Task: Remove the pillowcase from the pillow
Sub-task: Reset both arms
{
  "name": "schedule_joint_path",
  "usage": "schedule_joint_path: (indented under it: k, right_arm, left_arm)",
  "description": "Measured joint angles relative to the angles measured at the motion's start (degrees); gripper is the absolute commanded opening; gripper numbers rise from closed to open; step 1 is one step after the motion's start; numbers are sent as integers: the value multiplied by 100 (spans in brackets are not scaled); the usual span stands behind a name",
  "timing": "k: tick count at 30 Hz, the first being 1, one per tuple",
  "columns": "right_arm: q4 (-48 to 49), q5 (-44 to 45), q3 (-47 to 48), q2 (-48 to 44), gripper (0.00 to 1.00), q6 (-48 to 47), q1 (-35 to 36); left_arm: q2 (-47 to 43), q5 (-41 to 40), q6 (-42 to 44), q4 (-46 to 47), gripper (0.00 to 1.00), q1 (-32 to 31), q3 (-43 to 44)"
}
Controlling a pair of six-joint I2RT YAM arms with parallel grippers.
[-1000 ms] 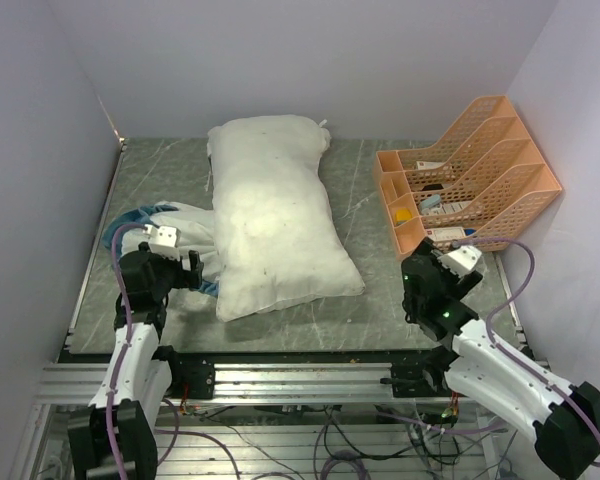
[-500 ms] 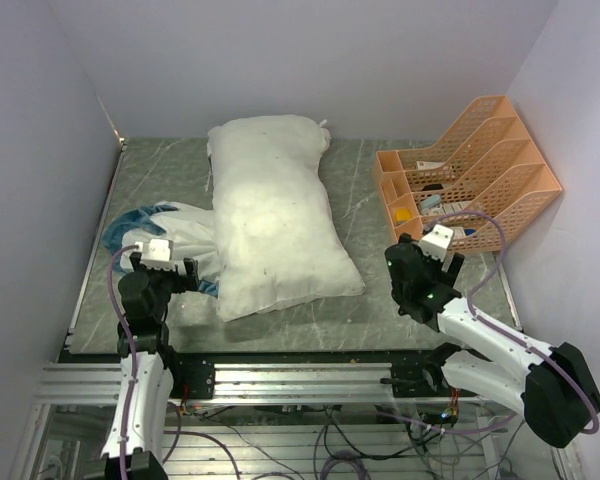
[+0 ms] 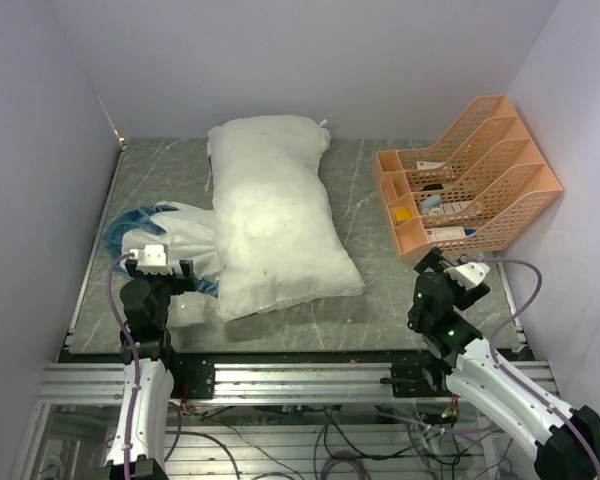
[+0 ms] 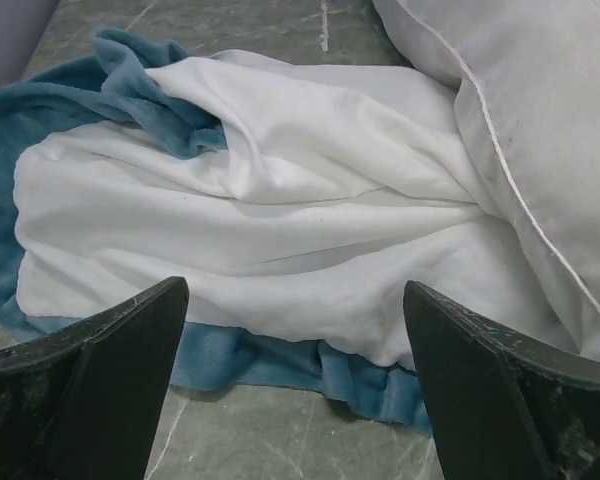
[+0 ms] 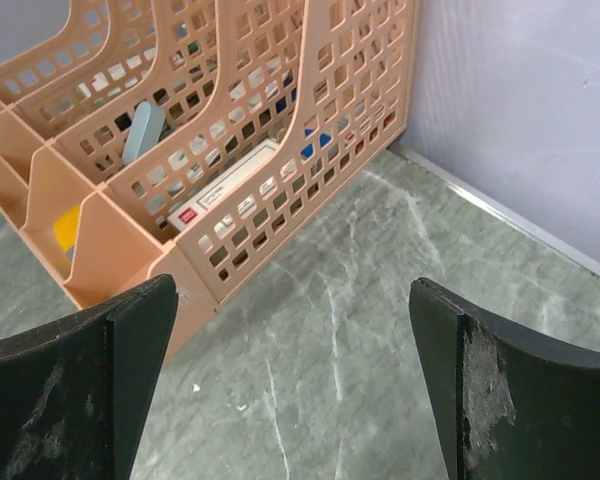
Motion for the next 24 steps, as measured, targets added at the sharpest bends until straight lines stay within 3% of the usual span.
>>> schedule_joint_path:
  k: [5,11,24]
  right_arm:
    - [173,203,-17,197,100,-109,-98]
    - [-734,284,444,1145,100,560,-131]
    - [647,-507,50,1943,100,-804,-129]
  left_arm:
    - [162,-103,-44,74,100,0,2]
    - [227,-125,-50,52,100,0,2]
    - [225,-127,-57,125,99,0,2]
